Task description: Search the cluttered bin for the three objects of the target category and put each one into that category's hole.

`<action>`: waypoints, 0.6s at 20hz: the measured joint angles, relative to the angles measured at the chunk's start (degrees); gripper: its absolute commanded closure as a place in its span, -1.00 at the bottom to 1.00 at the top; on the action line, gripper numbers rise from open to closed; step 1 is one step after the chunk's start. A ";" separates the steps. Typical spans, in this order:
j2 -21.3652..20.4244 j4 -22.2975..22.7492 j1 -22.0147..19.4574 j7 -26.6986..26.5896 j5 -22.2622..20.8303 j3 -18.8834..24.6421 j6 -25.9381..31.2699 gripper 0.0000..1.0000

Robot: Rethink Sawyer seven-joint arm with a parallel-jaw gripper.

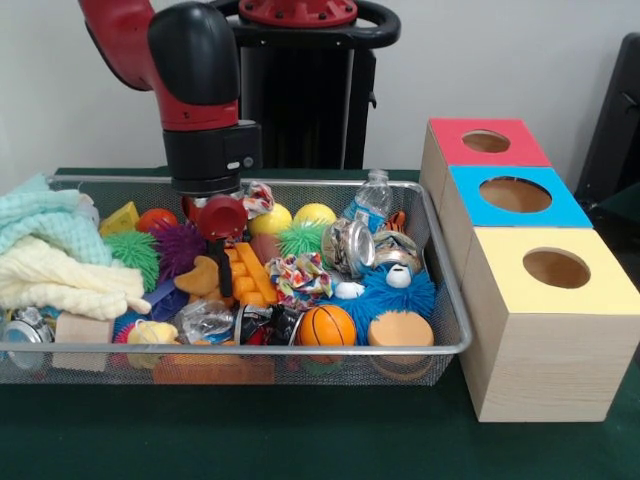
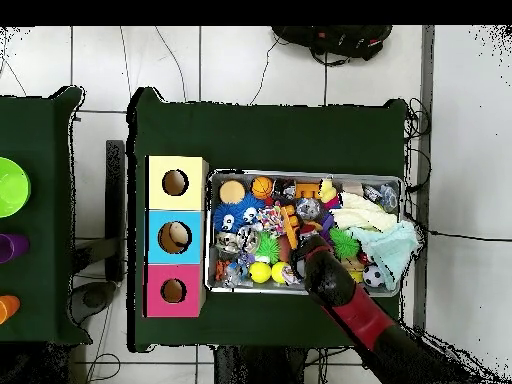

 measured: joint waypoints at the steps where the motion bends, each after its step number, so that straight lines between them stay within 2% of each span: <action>1: 0.13 0.07 -0.15 0.00 0.00 0.12 -0.21 -1.00; 12: 1.32 0.65 -2.50 0.00 0.02 1.83 -0.55 -1.00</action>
